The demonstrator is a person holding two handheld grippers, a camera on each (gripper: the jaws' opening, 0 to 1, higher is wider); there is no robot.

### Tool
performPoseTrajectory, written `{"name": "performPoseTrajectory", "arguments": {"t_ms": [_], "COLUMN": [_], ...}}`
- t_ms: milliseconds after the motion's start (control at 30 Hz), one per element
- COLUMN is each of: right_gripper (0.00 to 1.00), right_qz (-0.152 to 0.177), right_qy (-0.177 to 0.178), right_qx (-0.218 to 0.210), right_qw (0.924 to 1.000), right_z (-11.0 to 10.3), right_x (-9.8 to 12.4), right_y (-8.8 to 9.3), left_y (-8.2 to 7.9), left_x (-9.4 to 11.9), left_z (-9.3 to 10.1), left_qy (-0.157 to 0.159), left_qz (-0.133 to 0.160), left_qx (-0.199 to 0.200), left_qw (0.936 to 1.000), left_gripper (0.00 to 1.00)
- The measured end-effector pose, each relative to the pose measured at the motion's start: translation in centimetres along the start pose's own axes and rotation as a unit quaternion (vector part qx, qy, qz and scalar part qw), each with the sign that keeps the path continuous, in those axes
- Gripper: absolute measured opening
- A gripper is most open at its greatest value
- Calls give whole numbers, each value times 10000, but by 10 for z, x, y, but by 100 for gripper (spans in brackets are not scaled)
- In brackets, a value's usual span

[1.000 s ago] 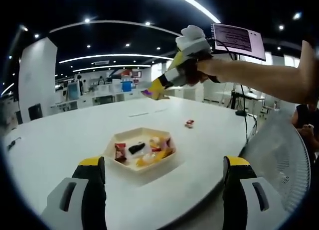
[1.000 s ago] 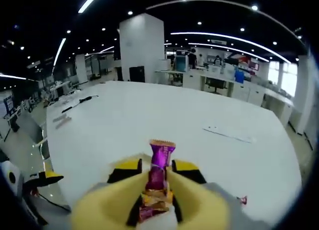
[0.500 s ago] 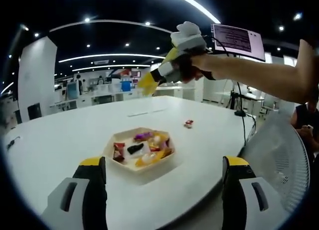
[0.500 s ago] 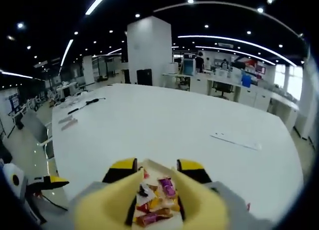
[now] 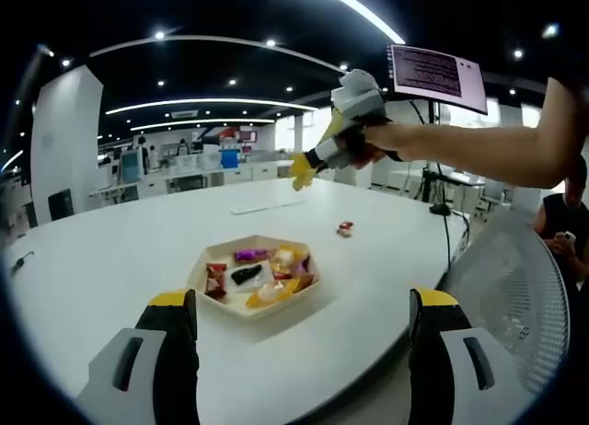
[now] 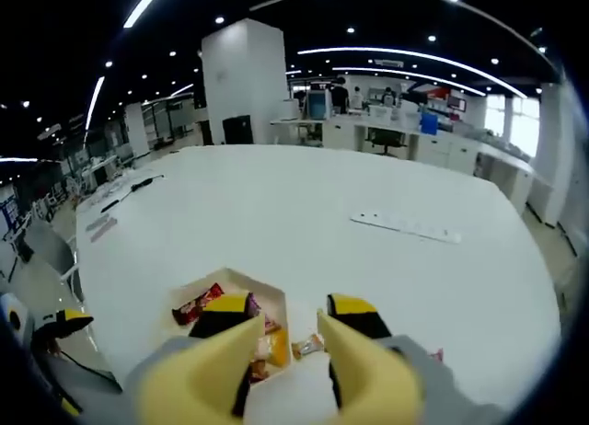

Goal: Place the target food into the container with the food tongs after gripping and lifting it, then release it inside without dropping or visibly crushing the food.

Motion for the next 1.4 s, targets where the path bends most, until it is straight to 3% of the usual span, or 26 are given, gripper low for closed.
{"name": "performPoseTrajectory", "arguments": {"t_ms": [200,333,567,900,967,1233,1400], "right_gripper": [30,29,29,28,28,28,27], "right_qz": [-326,-467,-731,-841,-943,-997,-1149], "right_qy": [91,31,145,276,405,397,449], "right_qx": [-152,-495,-479,-608,-503,-838,-831], "right_qw": [9993,9977,9961,9942,9935,9907,9889], "right_z": [14,20,22,18,18,22,24], "right_x": [-28,-46,-69,-83,-81,-82,-80], "right_y": [24,36,50,57,59,62,66], "left_y": [0,0,0,0,0,0,0], "left_x": [0,0,0,0,0,0,0], "left_z": [0,0,-1,-1,-1,-1,-1], "left_qy": [-25,-19,-44,-48,-53,-42,-73], "left_qz": [-30,-37,-27,-2,-1,-2,4], "left_qx": [-7,-20,-9,4,3,1,5], "left_qw": [10000,10000,10000,10000,10000,10000,10000], "left_gripper": [93,93,93,93,93,93,93]}}
Point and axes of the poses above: the point that each gripper's makers call its tool centre point, and the gripper's own axes: x roughly backward along the fingers, z roughly to its right, y roughly out of its underside, the point moved 9 cm from there along x, roughly backward along the fingers, and after that the axes turned 5 degrees about -y, right-handed, at the moved point
